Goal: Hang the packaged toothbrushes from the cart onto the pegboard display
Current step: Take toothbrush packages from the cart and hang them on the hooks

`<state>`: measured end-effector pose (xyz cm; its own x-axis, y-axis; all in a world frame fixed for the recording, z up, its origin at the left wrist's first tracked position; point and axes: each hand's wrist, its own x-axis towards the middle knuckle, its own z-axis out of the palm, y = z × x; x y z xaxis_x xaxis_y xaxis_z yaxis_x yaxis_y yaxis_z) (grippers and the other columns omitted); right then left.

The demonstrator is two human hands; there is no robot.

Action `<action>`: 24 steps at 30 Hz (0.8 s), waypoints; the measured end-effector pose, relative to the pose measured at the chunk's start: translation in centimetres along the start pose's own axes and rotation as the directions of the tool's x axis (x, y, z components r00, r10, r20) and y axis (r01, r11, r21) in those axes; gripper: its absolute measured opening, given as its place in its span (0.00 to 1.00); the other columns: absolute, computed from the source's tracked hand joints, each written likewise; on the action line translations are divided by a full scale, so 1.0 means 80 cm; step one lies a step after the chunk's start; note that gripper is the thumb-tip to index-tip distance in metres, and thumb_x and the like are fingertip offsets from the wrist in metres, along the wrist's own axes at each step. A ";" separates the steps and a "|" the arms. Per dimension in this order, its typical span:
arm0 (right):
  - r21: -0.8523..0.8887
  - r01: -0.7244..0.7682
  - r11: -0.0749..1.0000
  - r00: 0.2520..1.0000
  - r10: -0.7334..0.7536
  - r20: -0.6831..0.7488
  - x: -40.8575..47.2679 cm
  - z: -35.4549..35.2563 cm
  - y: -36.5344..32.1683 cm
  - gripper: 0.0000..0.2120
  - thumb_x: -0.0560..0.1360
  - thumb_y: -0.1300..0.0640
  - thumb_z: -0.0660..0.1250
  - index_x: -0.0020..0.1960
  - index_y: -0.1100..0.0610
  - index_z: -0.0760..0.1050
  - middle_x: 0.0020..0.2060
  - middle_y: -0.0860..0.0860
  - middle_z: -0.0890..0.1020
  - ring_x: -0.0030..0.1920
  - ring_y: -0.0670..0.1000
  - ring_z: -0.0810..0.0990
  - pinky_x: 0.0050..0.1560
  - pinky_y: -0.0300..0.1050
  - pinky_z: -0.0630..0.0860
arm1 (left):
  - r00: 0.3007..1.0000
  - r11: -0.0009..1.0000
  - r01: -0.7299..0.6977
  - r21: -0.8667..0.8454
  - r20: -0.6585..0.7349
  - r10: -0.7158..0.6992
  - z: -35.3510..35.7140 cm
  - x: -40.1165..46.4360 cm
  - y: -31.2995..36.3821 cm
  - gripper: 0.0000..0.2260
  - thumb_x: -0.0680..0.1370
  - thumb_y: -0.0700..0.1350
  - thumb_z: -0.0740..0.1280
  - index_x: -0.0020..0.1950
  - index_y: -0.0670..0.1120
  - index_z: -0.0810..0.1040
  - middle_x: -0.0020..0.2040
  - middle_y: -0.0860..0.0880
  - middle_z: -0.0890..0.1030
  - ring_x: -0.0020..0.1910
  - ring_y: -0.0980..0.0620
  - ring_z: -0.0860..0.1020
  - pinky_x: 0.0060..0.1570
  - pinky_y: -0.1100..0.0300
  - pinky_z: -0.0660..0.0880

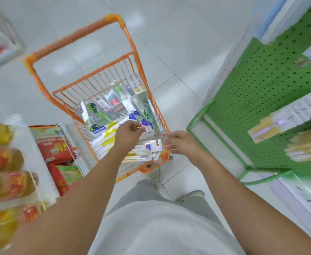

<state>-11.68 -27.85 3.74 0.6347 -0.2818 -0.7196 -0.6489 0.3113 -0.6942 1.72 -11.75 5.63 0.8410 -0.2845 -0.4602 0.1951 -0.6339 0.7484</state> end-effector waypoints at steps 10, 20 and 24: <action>-0.804 0.045 0.593 0.999 -0.035 0.031 0.076 0.114 -0.046 0.20 0.64 0.49 0.83 0.47 0.59 0.80 0.40 0.47 0.77 0.44 0.52 0.77 0.40 0.45 0.74 | 0.989 0.857 -0.134 0.498 0.115 0.088 -0.108 0.087 -0.101 0.33 0.70 0.52 0.79 0.72 0.48 0.71 0.70 0.45 0.72 0.69 0.44 0.71 0.64 0.49 0.71; -0.980 0.085 0.181 0.986 0.129 0.109 0.071 0.118 0.003 0.30 0.66 0.53 0.81 0.65 0.50 0.74 0.57 0.44 0.75 0.59 0.52 0.77 0.53 0.47 0.77 | 0.969 0.626 -0.245 0.741 0.184 0.163 -0.071 0.095 -0.141 0.38 0.68 0.54 0.79 0.72 0.46 0.64 0.68 0.43 0.69 0.66 0.39 0.70 0.60 0.44 0.71; -0.964 0.061 0.258 0.994 0.077 0.083 0.070 0.110 0.023 0.26 0.68 0.56 0.77 0.64 0.49 0.75 0.59 0.50 0.78 0.54 0.52 0.80 0.52 0.49 0.79 | 0.967 0.629 -0.256 0.734 0.188 0.174 -0.072 0.096 -0.139 0.35 0.67 0.48 0.79 0.69 0.45 0.66 0.65 0.43 0.70 0.62 0.40 0.71 0.57 0.46 0.70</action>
<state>-5.64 -20.88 -1.43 0.6153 -0.1802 -0.7675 -0.5335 -0.8119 -0.2371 8.91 -2.72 -3.48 0.7523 -0.5204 -0.4041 -0.4630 -0.8539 0.2378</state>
